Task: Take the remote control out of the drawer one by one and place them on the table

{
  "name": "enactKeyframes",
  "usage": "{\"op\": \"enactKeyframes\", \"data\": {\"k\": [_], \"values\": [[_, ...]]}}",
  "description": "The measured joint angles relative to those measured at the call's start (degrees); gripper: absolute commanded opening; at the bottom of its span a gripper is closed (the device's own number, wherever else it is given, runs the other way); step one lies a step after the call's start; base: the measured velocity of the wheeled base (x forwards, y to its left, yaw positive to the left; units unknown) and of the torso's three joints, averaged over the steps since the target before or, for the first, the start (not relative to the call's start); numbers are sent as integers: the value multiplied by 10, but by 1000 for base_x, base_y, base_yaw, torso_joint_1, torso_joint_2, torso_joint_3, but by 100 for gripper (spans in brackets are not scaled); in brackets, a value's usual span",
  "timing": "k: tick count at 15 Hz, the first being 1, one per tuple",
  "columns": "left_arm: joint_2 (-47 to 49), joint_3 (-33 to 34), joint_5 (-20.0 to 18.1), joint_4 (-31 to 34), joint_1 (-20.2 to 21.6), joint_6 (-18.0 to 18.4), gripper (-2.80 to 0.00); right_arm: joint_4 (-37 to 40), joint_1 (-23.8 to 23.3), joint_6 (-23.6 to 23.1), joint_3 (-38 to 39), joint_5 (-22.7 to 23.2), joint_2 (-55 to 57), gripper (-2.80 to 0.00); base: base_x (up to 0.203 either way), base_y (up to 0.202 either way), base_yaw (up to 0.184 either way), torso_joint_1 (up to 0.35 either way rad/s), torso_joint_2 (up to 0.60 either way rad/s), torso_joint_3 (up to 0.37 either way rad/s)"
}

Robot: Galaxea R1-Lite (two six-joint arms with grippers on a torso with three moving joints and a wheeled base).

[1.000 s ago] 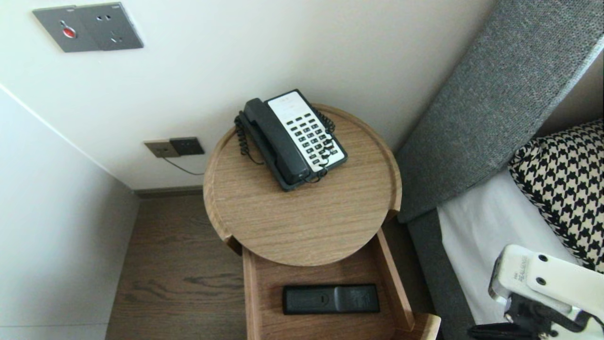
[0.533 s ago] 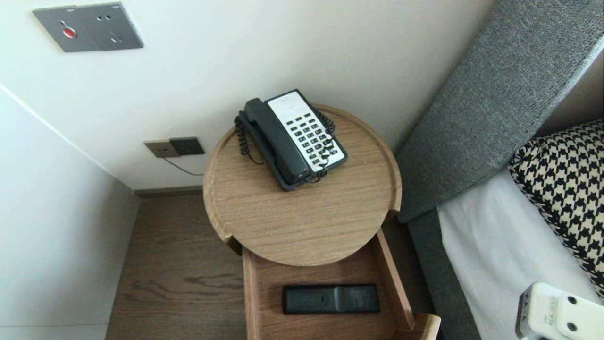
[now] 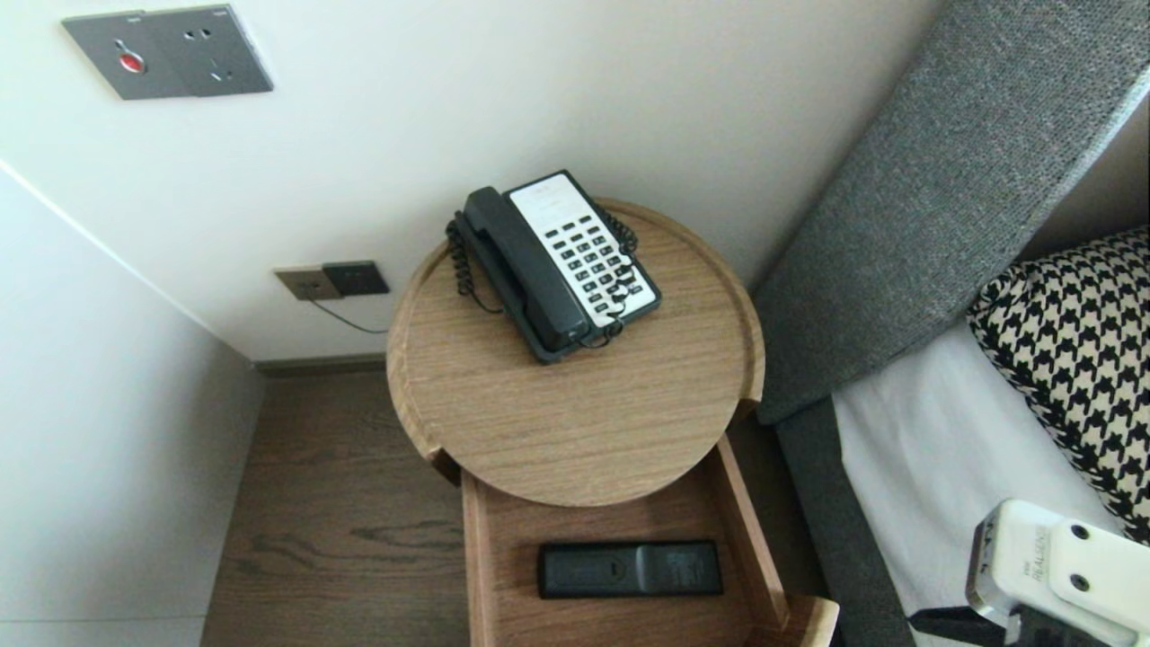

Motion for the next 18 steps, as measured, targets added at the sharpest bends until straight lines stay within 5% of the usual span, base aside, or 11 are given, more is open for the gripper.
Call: {"op": "enactKeyframes", "data": {"k": [9, 13, 18], "values": [[0, 0, 0, 0, 0, 0, -280, 124, 36, -30, -151, -24, 128, 0, 0, 0, 0, 0, 0, 0], [0, 0, 0, 0, 0, 0, -280, 132, 32, -91, -201, -95, 168, 0, 0, 0, 0, 0, 0, 0], [0, 0, 0, 0, 0, 0, -280, 129, 20, -169, -204, -108, 180, 0, 0, 0, 0, 0, 0, 0]]}}
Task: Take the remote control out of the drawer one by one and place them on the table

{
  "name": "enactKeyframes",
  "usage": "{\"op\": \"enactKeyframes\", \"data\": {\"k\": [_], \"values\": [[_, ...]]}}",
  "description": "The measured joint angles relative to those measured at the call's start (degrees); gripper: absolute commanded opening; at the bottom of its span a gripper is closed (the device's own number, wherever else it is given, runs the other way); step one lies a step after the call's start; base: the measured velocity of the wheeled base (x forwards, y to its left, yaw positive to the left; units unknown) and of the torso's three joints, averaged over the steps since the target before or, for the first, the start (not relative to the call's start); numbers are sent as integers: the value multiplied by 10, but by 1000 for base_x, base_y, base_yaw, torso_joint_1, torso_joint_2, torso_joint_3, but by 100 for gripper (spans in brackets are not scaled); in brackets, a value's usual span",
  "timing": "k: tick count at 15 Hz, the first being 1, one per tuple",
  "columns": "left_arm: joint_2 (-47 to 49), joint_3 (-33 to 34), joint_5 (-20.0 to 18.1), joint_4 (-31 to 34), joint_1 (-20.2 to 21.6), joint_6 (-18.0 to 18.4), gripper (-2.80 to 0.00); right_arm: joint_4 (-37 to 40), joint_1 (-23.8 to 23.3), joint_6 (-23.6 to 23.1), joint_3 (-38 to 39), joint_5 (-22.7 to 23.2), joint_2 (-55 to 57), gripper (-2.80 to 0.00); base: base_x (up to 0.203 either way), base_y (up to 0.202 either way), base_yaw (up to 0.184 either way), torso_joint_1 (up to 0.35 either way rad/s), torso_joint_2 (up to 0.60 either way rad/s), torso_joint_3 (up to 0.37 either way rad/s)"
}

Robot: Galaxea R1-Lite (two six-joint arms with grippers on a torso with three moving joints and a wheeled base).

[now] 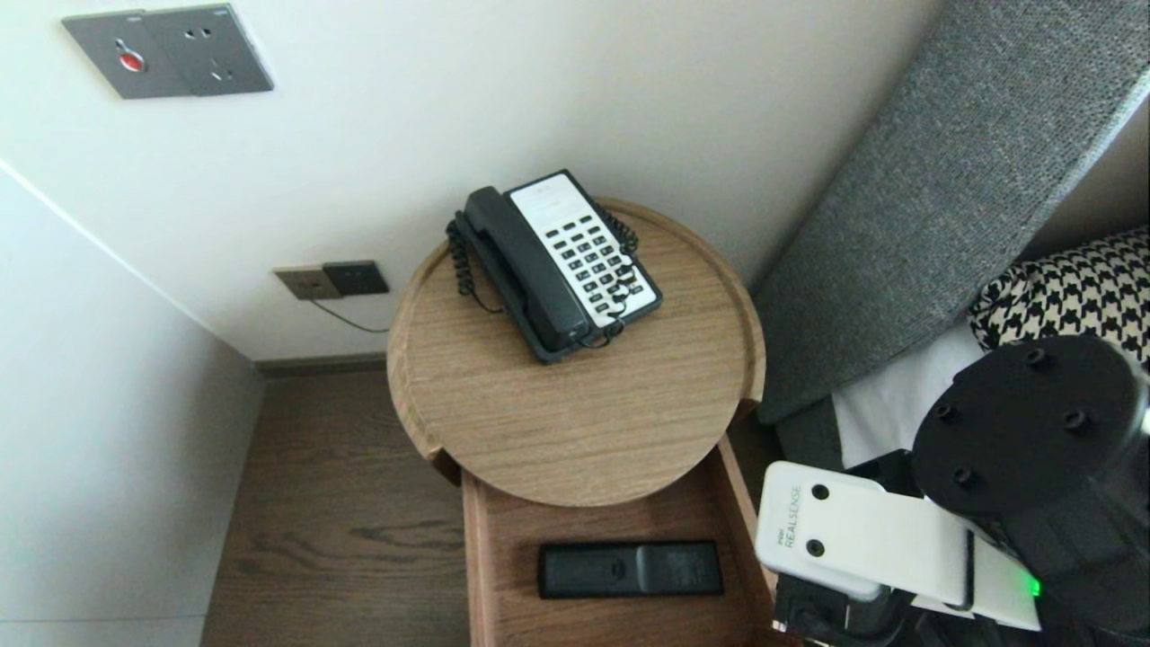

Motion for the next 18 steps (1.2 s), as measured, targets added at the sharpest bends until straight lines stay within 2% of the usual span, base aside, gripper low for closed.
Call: {"op": "enactKeyframes", "data": {"k": [8, 12, 18], "values": [[0, 0, 0, 0, 0, 0, -280, -6, 4, -4, 19, 2, 12, 0, 0, 0, 0, 0, 0, 0], [0, 0, 0, 0, 0, 0, -280, -74, 4, -3, 21, 15, 36, 0, 0, 0, 0, 0, 0, 0], [0, 0, 0, 0, 0, 0, -280, -120, 6, -3, 31, 36, 84, 0, 0, 0, 0, 0, 0, 0]]}}
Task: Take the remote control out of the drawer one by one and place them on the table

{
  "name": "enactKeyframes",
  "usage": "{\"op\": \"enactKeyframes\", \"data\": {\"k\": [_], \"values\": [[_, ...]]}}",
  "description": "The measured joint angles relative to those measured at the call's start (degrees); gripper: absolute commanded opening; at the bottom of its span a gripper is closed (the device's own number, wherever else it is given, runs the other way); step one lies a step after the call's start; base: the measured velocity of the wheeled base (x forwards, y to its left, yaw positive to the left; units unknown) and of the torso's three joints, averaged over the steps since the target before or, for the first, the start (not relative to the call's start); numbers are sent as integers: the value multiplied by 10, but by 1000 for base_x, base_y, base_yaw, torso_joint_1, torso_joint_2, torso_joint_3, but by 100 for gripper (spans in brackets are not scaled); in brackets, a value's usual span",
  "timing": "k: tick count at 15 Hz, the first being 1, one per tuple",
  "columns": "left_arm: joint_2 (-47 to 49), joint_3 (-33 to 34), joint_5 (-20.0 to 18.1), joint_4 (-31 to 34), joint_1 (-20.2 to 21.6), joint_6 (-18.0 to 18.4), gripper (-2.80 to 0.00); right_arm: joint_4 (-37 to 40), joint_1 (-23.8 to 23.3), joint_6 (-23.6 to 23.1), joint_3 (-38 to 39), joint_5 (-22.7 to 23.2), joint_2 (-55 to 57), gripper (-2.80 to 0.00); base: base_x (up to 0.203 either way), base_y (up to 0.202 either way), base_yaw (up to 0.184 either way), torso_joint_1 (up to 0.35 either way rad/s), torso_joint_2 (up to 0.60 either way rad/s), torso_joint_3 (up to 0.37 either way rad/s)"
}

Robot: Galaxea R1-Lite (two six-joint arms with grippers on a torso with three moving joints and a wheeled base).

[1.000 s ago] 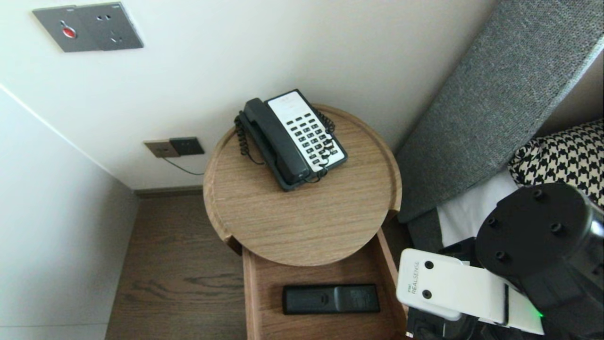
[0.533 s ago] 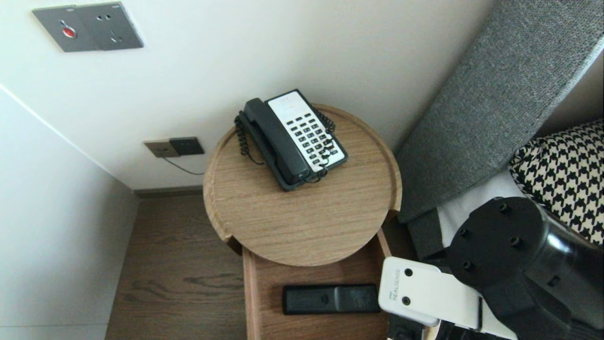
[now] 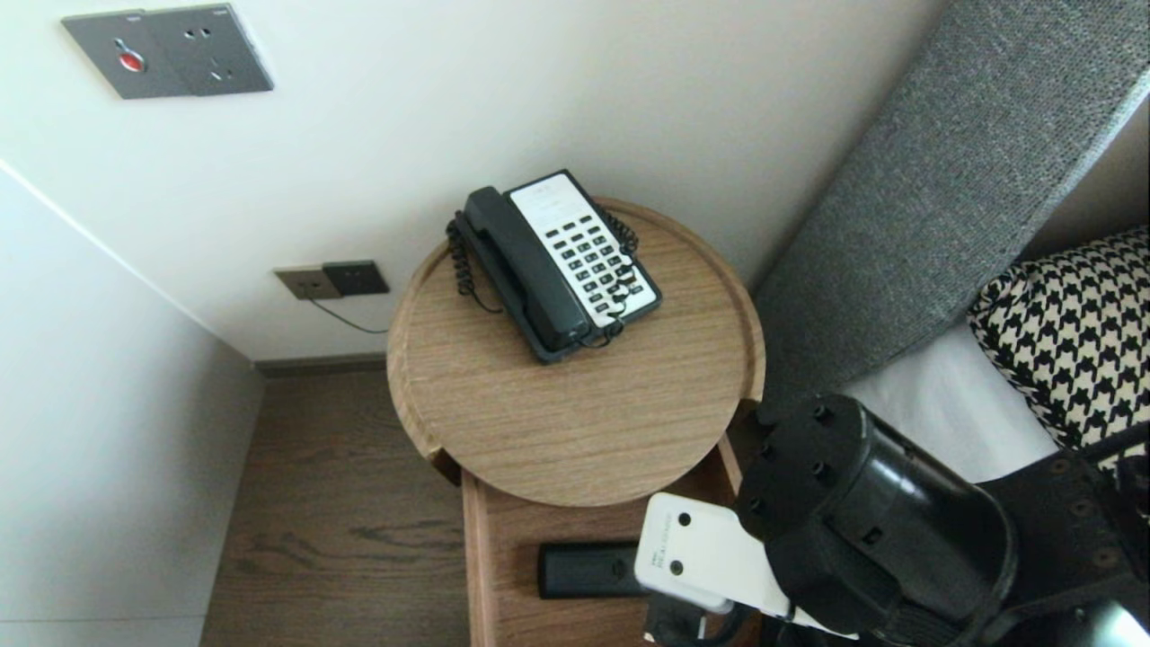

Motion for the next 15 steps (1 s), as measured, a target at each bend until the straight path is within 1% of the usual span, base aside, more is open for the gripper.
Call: {"op": "enactKeyframes", "data": {"k": [2, 7, 15], "values": [[0, 0, 0, 0, 0, 0, -280, -31, 1, 0, 12, 4, 20, 0, 0, 0, 0, 0, 0, 0], [0, 0, 0, 0, 0, 0, -280, -140, 2, 0, 56, 11, 74, 0, 0, 0, 0, 0, 0, 0], [0, 0, 0, 0, 0, 0, -280, -146, -3, 6, 64, 16, 112, 0, 0, 0, 0, 0, 0, 0]]}}
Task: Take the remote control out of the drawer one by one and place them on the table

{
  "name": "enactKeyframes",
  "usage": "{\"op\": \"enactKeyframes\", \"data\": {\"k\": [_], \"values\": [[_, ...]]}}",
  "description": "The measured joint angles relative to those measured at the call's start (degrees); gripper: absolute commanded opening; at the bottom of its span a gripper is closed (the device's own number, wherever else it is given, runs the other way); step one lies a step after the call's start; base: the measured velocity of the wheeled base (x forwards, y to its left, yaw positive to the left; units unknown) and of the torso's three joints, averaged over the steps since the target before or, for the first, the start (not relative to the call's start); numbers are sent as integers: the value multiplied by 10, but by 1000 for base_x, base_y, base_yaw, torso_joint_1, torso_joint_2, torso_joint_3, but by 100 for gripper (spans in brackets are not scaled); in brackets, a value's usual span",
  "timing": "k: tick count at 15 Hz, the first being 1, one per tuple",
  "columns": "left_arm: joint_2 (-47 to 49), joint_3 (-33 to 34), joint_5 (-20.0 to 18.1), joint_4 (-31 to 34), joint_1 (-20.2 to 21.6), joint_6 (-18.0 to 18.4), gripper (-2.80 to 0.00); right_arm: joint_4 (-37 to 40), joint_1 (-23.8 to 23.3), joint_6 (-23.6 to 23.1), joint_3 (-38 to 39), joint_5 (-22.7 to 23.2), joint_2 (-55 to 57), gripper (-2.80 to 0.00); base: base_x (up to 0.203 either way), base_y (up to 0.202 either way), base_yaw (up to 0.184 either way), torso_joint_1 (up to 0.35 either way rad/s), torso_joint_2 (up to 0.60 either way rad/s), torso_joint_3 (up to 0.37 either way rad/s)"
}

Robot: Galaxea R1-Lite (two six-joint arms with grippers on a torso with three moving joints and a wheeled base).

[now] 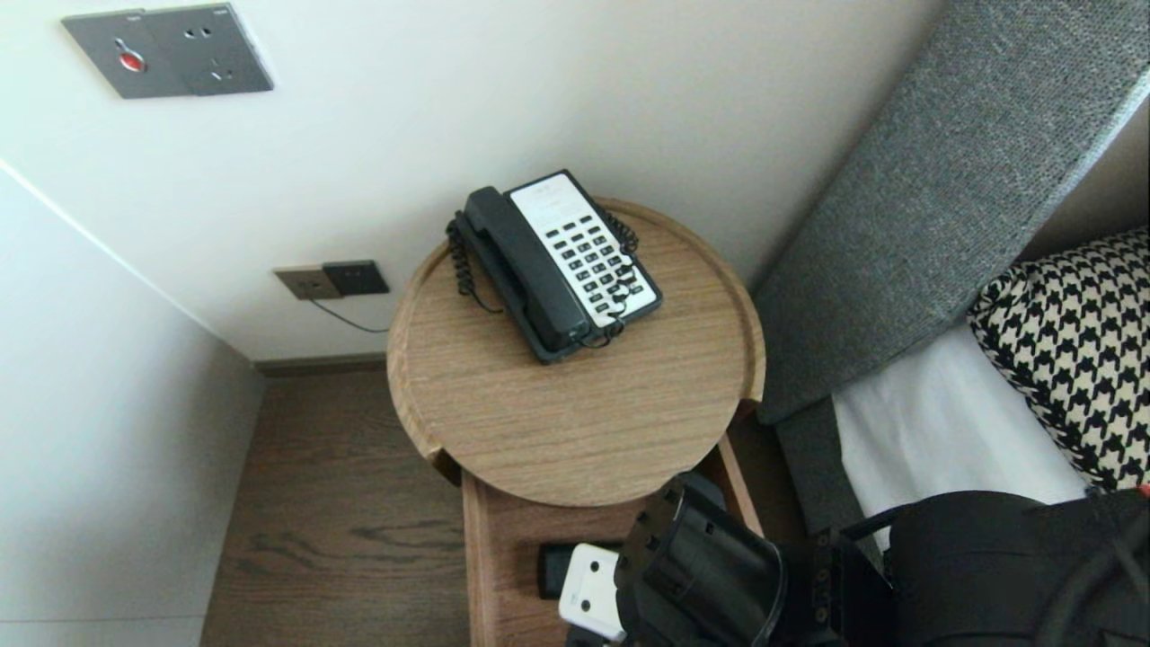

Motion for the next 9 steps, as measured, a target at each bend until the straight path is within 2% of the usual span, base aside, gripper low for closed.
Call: {"op": "enactKeyframes", "data": {"k": [4, 9], "values": [[0, 0, 0, 0, 0, 0, -280, -4, -2, 0, -1, 0, 9, 0, 0, 0, 0, 0, 0, 0], [0, 0, 0, 0, 0, 0, -280, -56, 1, -3, 3, -4, 27, 0, 0, 0, 0, 0, 0, 0]]}}
